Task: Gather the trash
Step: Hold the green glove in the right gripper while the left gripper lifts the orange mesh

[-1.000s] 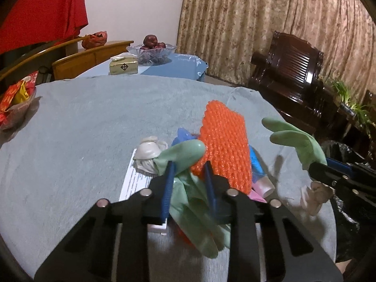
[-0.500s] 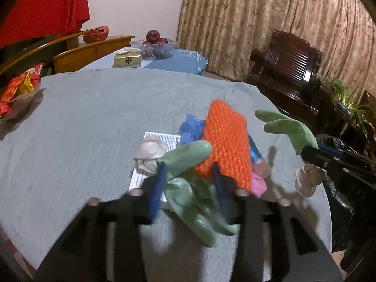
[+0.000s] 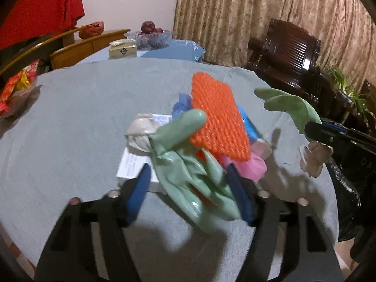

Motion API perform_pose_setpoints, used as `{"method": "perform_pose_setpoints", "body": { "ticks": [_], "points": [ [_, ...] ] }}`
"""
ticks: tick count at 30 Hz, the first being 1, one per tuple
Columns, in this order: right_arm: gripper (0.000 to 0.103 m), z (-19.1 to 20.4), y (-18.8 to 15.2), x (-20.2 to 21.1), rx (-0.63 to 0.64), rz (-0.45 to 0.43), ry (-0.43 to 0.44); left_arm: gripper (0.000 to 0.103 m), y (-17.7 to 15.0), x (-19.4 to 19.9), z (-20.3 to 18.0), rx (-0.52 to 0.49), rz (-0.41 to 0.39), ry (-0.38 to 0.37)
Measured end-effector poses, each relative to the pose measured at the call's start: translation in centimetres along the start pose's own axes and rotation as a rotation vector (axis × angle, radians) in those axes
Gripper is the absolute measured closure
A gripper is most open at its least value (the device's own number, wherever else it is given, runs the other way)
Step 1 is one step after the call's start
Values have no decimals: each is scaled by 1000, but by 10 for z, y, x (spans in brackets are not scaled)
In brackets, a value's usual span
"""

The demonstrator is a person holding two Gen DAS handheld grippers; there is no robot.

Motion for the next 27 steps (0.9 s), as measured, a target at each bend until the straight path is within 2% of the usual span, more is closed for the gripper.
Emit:
{"method": "perform_pose_setpoints", "body": {
  "ticks": [2,6,11,14,22,24,25,26,27],
  "points": [
    [74,0,0,0,-2,0,-2,69,2,0,-3,-10,-5,-6],
    [74,0,-1,3,0,-5,-4,99,9,5,-4,-4,-33,-44],
    [74,1,2,8,5,-15,-2,99,22,28,-7,0,-101,-72],
    [74,2,4,11,11,-22,-1,99,25,31,-6,18,-93,-74],
    [74,2,2,14,8,-12,-5,99,19,26,-11,-16,-69,-80],
    [74,1,3,15,6,-13,-12,94,19,27,-13,-22,-62,-79],
    [74,0,4,15,4,-13,-14,83,20,29,-13,-17,-59,-86],
    [74,-1,5,15,2,-14,-17,61,21,31,-13,-10,-63,-85],
    [74,-2,5,16,1,-15,-20,53,21,34,-12,-5,-73,-81]
  ]
}}
Point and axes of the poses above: each gripper's, at about its wrist camera, not at the fingertips, and x roughly against the way its jaws point, z to its left, y to its top, the point moved 1 cm from there along -x, roughly the way its jaws point, and after that the axes turned 14 degrees about y, right-handed, at the moved point
